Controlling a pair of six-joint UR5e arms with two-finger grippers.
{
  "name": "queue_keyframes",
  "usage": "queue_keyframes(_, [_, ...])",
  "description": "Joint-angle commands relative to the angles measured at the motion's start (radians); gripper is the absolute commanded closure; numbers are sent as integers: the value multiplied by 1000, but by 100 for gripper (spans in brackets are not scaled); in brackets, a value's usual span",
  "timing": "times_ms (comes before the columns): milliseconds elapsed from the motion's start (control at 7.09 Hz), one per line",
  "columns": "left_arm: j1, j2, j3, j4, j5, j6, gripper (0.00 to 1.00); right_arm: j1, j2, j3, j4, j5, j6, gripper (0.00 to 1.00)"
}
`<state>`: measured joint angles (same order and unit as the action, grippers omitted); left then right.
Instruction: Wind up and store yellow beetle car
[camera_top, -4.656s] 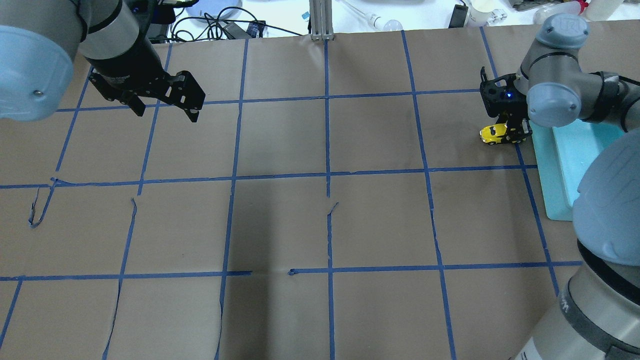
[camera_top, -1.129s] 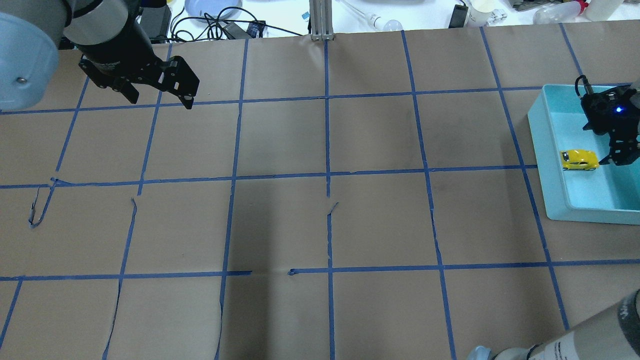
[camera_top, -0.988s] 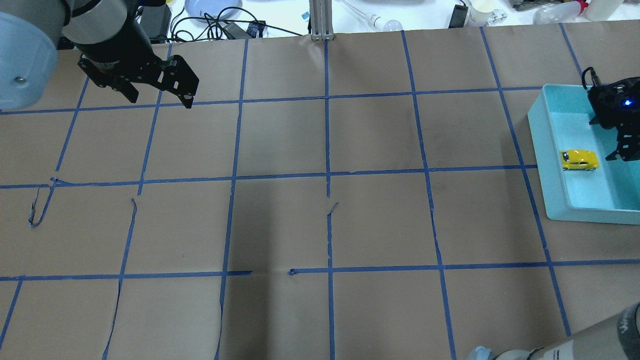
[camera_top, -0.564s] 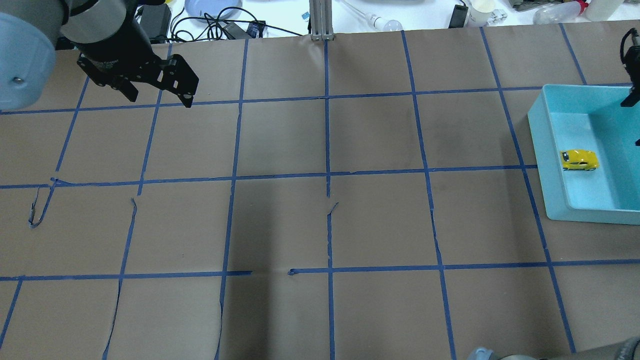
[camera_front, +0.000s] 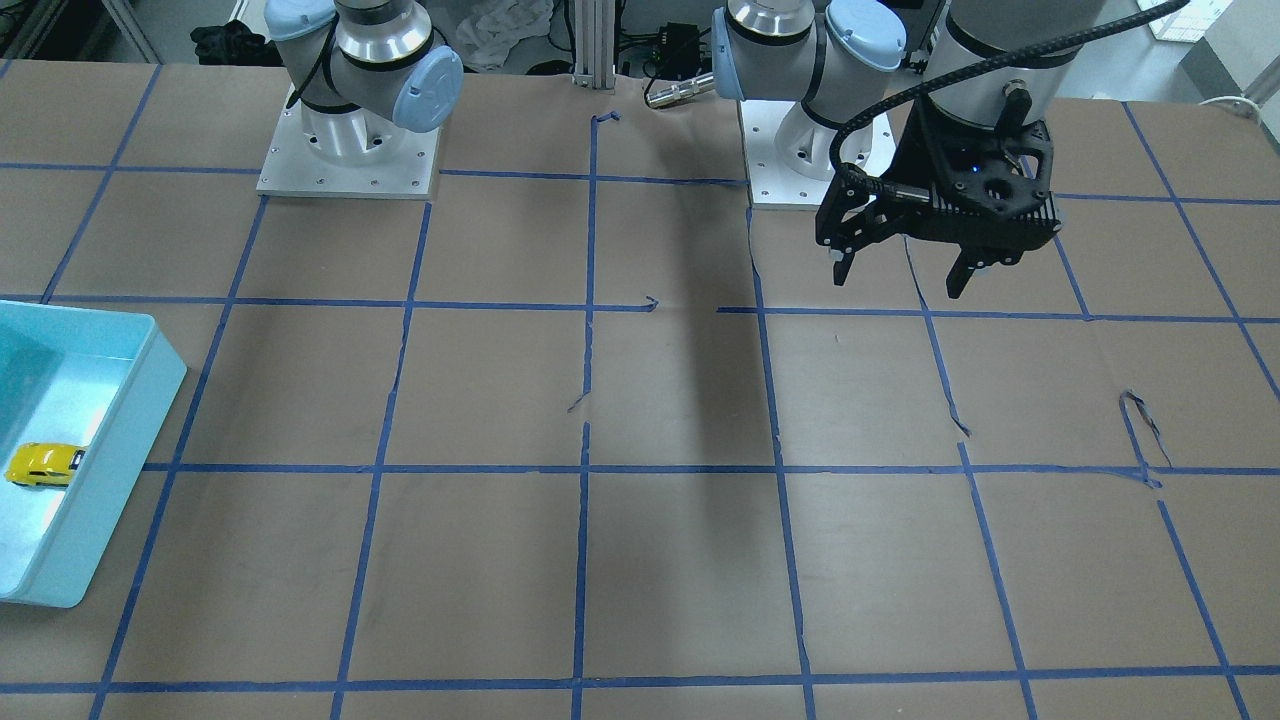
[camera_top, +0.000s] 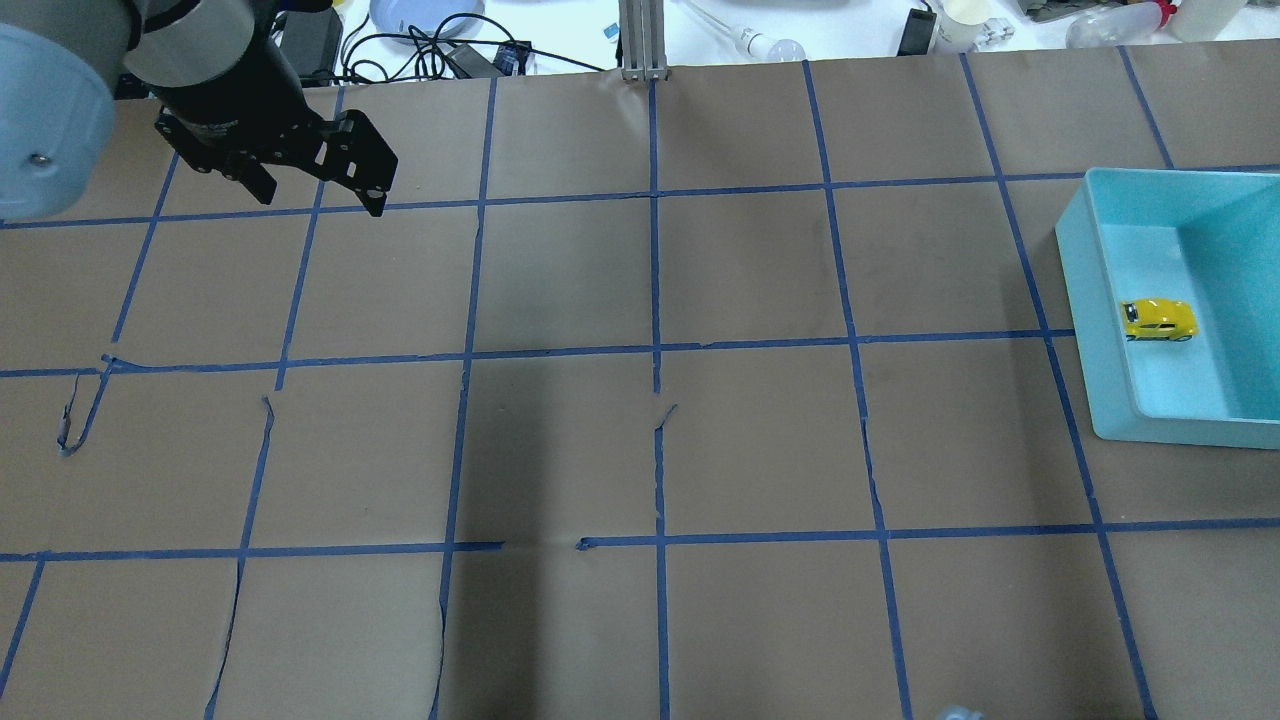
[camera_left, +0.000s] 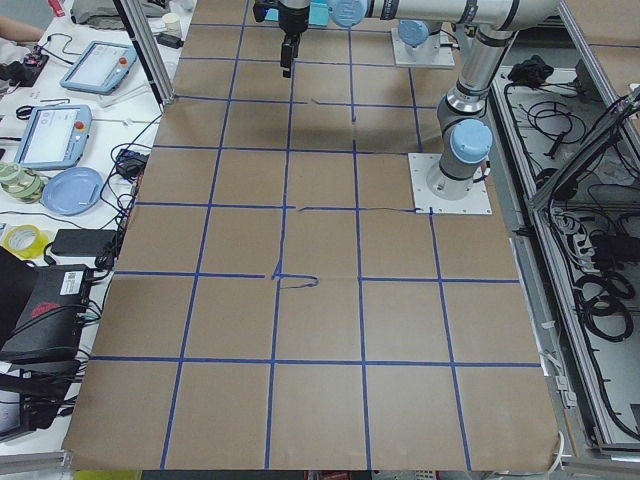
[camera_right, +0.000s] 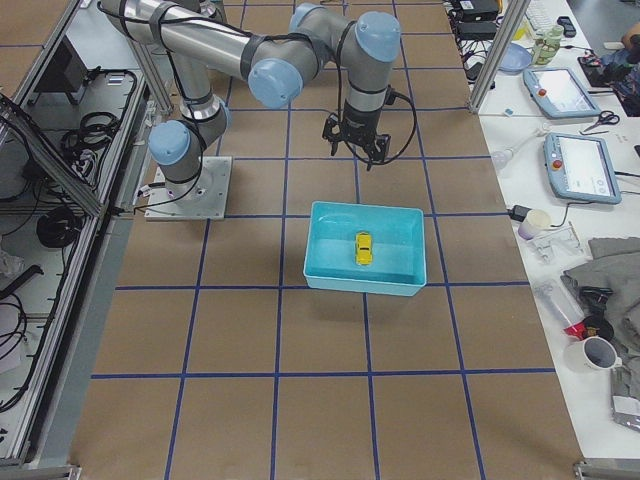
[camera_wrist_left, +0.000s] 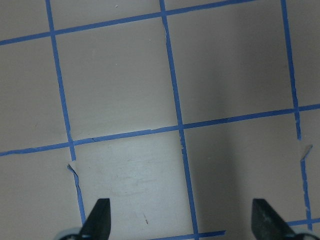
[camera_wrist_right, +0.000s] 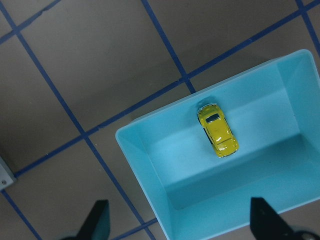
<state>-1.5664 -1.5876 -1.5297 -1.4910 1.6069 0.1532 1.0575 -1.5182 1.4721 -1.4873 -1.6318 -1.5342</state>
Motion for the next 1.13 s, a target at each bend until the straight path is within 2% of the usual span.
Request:
queue_keyframes(0, [-1, 0, 0, 0, -1, 0, 0, 138, -40, -4, 71, 4, 280, 0])
queue_keyframes(282, [0, 0, 0, 0, -2, 3, 0, 295, -54, -12, 111, 10, 653, 0])
queue_keyframes(564, [-4, 1, 0, 2, -1, 2, 0, 442, -56, -12, 105, 4, 938, 0])
queue_keyframes(988, [-4, 1, 0, 2, -1, 3, 0, 538, -45, -13, 70, 12, 1418, 0])
